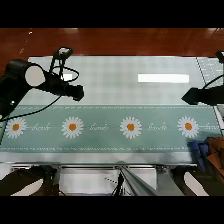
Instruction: Fold the shirts.
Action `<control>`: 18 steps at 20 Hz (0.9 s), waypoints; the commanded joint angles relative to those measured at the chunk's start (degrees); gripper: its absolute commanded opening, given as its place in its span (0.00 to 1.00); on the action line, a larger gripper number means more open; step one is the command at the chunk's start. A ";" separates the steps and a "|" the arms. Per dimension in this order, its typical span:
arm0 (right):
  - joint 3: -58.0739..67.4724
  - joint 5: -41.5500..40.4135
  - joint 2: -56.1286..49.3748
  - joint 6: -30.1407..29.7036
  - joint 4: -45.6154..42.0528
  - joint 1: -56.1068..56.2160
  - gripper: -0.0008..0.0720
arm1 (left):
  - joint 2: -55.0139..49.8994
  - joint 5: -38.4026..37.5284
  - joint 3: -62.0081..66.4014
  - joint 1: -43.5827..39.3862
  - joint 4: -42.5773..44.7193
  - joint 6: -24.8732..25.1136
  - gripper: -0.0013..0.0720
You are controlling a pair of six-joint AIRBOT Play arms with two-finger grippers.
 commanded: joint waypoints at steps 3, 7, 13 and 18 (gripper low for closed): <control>-0.72 -6.51 -1.11 3.78 -7.19 6.05 0.83 | -0.15 3.54 0.02 -0.37 1.70 -2.69 1.00; -0.72 -6.71 -1.27 3.76 -6.93 6.08 0.83 | -0.15 4.13 0.02 -0.37 1.70 -2.54 1.00; -0.72 -6.71 -1.27 3.74 -6.97 6.05 0.83 | -0.15 4.15 0.02 -0.39 1.70 -2.54 1.00; -0.72 -6.71 -1.27 3.74 -6.97 6.05 0.83 | -0.15 4.15 0.02 -0.37 1.70 -2.54 1.00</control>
